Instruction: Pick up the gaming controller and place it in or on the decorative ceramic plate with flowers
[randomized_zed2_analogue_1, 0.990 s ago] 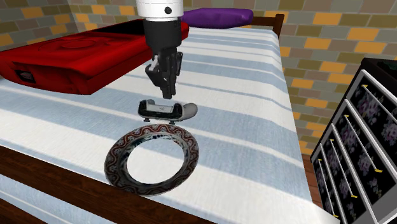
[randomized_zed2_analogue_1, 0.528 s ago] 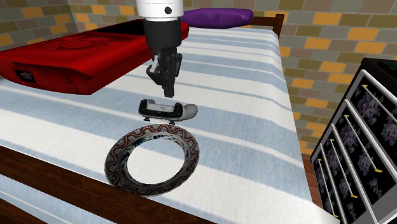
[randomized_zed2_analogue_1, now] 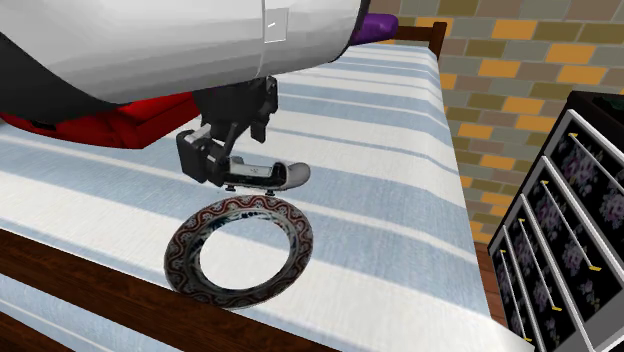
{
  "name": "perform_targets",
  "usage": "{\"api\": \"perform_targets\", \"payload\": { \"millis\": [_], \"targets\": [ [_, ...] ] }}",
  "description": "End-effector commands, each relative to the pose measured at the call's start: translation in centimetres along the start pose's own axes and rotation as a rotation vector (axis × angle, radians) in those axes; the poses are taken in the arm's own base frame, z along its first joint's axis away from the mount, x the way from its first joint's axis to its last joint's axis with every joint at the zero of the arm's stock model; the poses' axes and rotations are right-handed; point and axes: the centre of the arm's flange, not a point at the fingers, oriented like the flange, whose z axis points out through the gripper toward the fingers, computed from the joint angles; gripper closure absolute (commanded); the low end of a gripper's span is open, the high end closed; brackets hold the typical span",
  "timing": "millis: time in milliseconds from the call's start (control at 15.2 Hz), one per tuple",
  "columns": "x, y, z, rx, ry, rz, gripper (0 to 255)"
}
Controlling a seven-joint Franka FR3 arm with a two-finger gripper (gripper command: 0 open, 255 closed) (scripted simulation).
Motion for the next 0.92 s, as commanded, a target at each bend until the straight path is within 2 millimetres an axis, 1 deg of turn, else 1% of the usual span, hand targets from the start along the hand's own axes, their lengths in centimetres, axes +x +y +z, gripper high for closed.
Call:
{"api": "perform_targets", "payload": {
  "millis": [0, 396, 858],
  "targets": [
    [-0.3, -1.0, 0.5, -0.027, 0.035, 0.017, 0],
    [-0.2, -0.9, 3.4, -0.027, 0.035, 0.017, 0],
    [-0.2, -0.9, 3.4, -0.027, 0.035, 0.017, 0]
  ]
}}
